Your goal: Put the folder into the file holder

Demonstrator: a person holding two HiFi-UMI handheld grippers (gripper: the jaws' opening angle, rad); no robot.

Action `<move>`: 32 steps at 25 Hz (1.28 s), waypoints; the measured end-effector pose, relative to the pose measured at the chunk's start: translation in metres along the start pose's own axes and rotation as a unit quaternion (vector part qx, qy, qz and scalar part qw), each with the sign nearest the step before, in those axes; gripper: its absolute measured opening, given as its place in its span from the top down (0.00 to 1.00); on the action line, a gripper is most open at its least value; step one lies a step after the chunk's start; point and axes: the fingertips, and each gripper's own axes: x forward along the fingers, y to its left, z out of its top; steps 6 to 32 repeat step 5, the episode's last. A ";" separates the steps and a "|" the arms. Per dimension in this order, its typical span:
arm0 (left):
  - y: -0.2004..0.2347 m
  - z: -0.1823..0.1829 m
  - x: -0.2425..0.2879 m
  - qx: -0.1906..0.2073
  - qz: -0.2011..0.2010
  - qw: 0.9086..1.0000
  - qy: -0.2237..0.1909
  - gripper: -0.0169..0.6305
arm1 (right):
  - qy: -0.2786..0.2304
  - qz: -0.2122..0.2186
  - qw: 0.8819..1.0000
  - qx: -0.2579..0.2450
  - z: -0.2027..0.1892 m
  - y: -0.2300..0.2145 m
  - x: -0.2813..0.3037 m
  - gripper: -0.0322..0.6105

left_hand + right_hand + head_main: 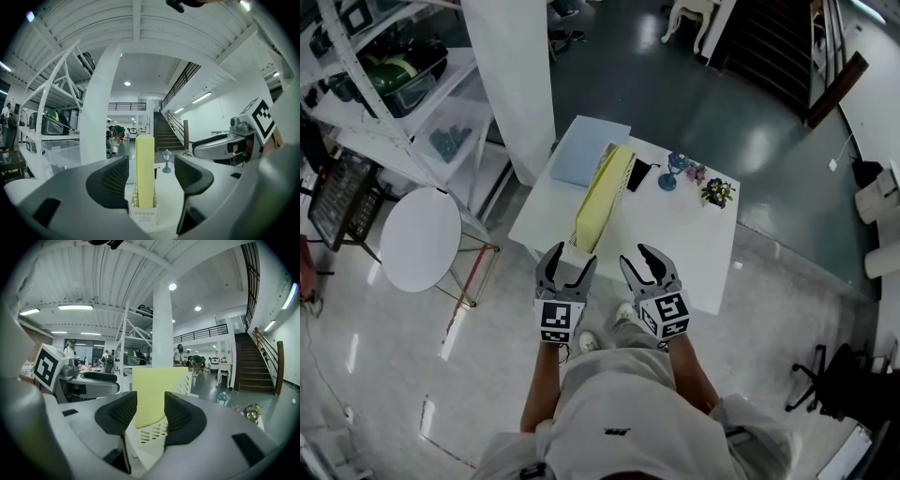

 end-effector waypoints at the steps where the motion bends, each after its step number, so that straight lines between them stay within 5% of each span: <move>1: 0.000 0.001 0.002 0.001 0.000 1.000 -0.001 0.49 | -0.001 -0.001 1.000 0.001 0.001 -0.001 0.001 0.66; 32: 0.001 0.002 0.008 0.001 0.000 1.000 -0.002 0.49 | -0.003 -0.001 1.000 0.004 0.002 -0.006 0.003 0.66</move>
